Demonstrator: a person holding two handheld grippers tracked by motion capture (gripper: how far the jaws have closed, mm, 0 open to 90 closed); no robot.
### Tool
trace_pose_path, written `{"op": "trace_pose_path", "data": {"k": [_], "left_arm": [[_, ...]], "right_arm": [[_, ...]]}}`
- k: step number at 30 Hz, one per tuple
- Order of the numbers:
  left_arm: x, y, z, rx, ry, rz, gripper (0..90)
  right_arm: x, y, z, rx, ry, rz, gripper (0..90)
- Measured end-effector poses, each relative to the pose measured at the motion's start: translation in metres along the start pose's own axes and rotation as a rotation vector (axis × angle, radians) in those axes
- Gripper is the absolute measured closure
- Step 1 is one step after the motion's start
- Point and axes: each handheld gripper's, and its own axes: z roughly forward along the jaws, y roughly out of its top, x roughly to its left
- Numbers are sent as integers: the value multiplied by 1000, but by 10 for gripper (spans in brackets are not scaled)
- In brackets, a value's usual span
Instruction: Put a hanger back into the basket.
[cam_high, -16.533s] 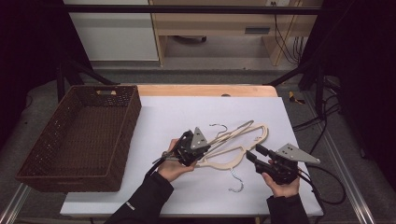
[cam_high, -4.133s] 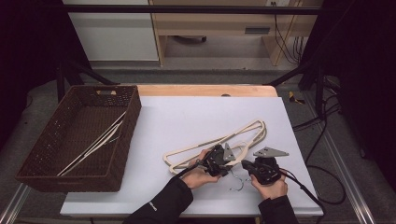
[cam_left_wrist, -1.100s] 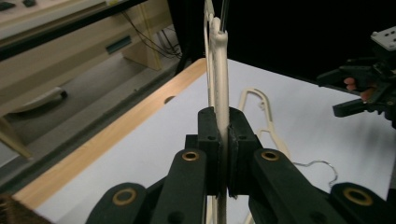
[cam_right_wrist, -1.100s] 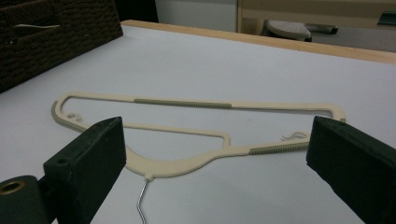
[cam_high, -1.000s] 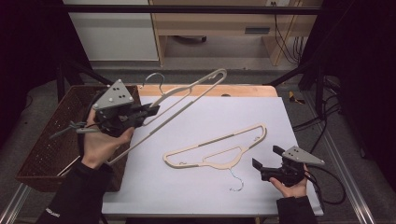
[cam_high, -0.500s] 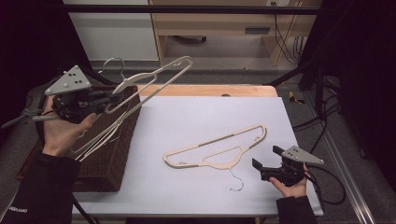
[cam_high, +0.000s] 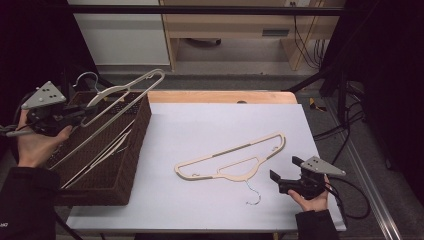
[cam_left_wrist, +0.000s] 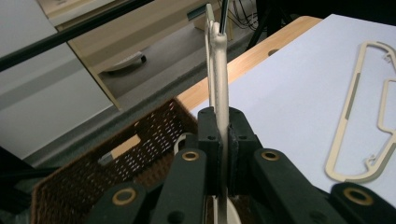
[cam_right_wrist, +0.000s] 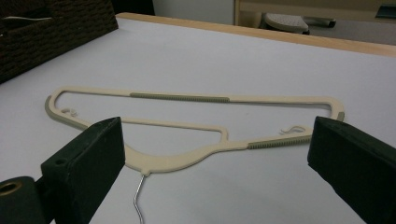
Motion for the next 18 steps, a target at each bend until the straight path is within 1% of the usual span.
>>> {"op": "trace_pose_path", "data": {"k": [1,2,3,4,5,6,7,9,10,11,14,15,16,18], "left_arm": [[4,-4,-1,9,3,0,861],[7,-8,-1,8,8,-12,861],[7,-8,-1,8,8,-12,861],[13,-17,-1,17,17,-27,861],[13,-17,-1,17,17,-27,861],[18,-26,-1,28,31,-35,861],[21,-30,-1,28,39,-32,861],[24,-36,0,34,39,-36,862],[24,-36,0,34,39,-36,862],[27,-44,-1,50,40,-38,861],[30,-54,0,69,54,-44,861],[30,-54,0,69,54,-44,862],[34,-60,0,81,50,-54,861],[36,-66,1,86,49,-64,861]], "right_arm": [[0,0,0,-1,0,-5,45],[0,0,0,-1,1,-1,44],[0,0,0,0,1,0,44],[0,0,0,2,0,4,44],[0,0,0,2,0,3,43],[0,0,0,3,0,3,43],[0,0,0,2,0,3,43],[0,0,0,2,0,2,43],[0,0,1,2,-1,2,43],[0,0,1,2,-1,2,43],[-1,-1,1,3,-2,0,42],[-1,-1,1,3,-2,0,42],[0,-1,1,7,-1,4,42],[-1,-1,1,6,-1,-3,42]]}}
